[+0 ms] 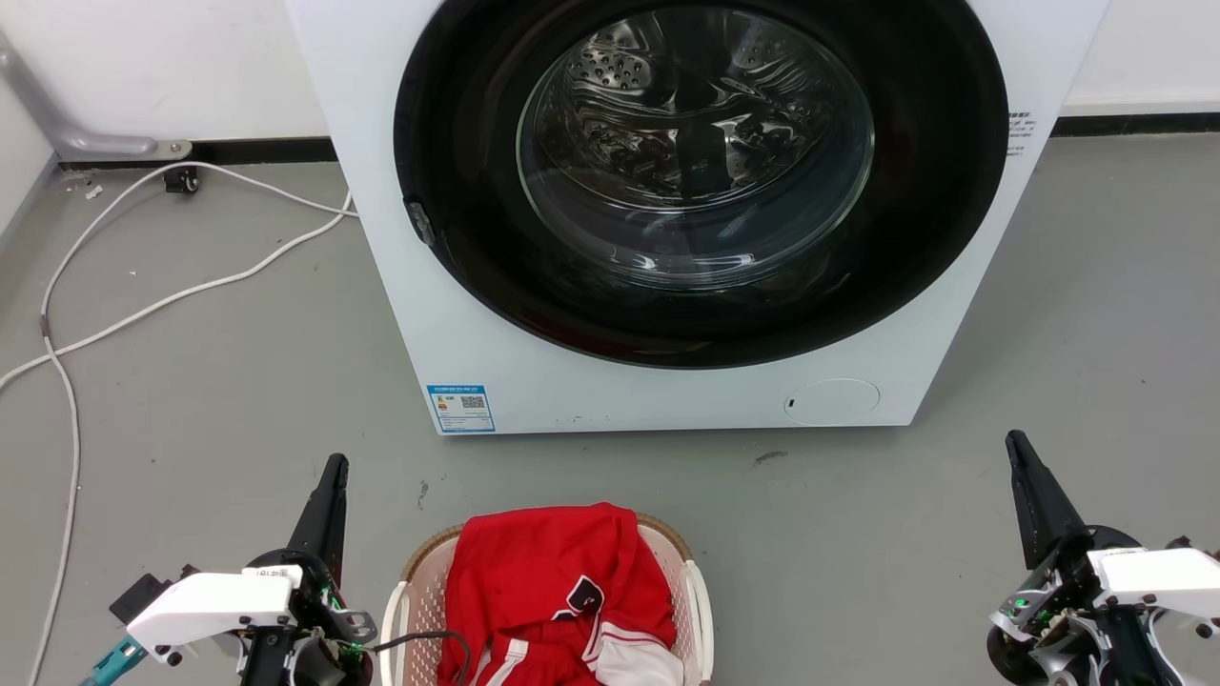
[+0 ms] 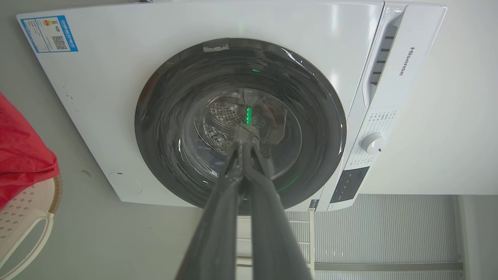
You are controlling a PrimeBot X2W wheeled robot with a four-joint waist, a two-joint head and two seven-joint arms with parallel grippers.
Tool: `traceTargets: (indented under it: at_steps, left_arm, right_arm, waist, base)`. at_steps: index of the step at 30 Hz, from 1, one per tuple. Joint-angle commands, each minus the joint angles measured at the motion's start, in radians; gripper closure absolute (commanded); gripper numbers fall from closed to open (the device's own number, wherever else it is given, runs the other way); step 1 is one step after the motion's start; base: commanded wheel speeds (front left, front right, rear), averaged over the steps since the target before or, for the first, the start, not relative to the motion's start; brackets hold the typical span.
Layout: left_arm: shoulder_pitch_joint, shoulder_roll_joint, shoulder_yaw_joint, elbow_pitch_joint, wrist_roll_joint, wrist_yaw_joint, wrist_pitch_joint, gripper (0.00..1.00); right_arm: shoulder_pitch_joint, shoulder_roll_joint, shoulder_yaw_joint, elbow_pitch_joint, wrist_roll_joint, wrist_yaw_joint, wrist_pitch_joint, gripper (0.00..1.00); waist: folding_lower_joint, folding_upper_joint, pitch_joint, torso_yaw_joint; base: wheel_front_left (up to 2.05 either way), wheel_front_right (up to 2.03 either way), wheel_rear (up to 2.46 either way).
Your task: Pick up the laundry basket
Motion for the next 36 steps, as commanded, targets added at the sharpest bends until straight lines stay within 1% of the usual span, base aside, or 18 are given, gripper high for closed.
traceTargets:
  at_steps: [1,13,14,17,20,24,31,36]
  left_arm:
    - [-0.008,-0.001,0.002,0.000,-0.002,-0.004,0.002,1.00]
    - [-0.008,-0.001,0.002,0.000,-0.002,-0.004,0.002,1.00]
    - [0.000,0.000,0.000,0.001,0.000,0.000,0.000,0.00]
    - [0.015,-0.002,-0.005,0.016,0.001,0.001,-0.005,0.00]
    - [0.016,-0.002,-0.012,0.004,0.003,0.001,-0.021,0.00]
    - [0.019,-0.002,-0.011,-0.005,0.026,0.001,-0.041,0.00]
    - [0.016,-0.001,0.005,-0.032,0.156,0.001,-0.074,0.00]
    - [0.018,-0.001,0.005,-0.064,0.278,0.005,-0.097,0.00]
  right_arm:
    - [-0.010,0.001,0.000,0.001,0.004,0.000,0.001,1.00]
    - [-0.010,0.001,0.000,0.001,0.004,0.000,0.001,1.00]
    - [0.000,0.000,0.000,0.001,0.000,0.000,0.000,0.00]
    - [0.015,0.001,0.002,0.018,-0.003,0.000,-0.004,0.00]
    - [0.018,0.001,0.004,0.013,-0.017,0.000,-0.020,0.00]
    - [0.021,0.001,0.001,0.006,-0.060,0.000,-0.041,0.00]
    - [0.027,0.001,-0.005,-0.039,-0.215,0.000,-0.074,0.00]
    - [0.035,0.001,0.003,-0.075,-0.337,0.000,-0.096,0.00]
  waist:
    - [0.0000,0.0000,0.000,0.000]
    - [0.0000,0.0000,0.000,0.000]
    - [0.0000,0.0000,0.000,0.000]
    - [0.0001,0.0000,0.000,0.000]
    - [0.0001,0.0000,0.001,0.001]
    - [0.0001,0.0000,0.001,0.001]
    - [0.0001,0.0000,0.003,0.002]
    - [0.0001,0.0000,0.004,0.003]
  base:
    - [0.00,0.00,0.00]
    - [0.00,0.00,0.00]
    - [0.00,0.00,0.00]
    - [0.00,0.00,0.00]
    - [0.00,0.00,0.00]
    - [0.00,0.00,0.00]
    - [0.00,0.00,0.00]
    - [0.00,0.00,0.00]
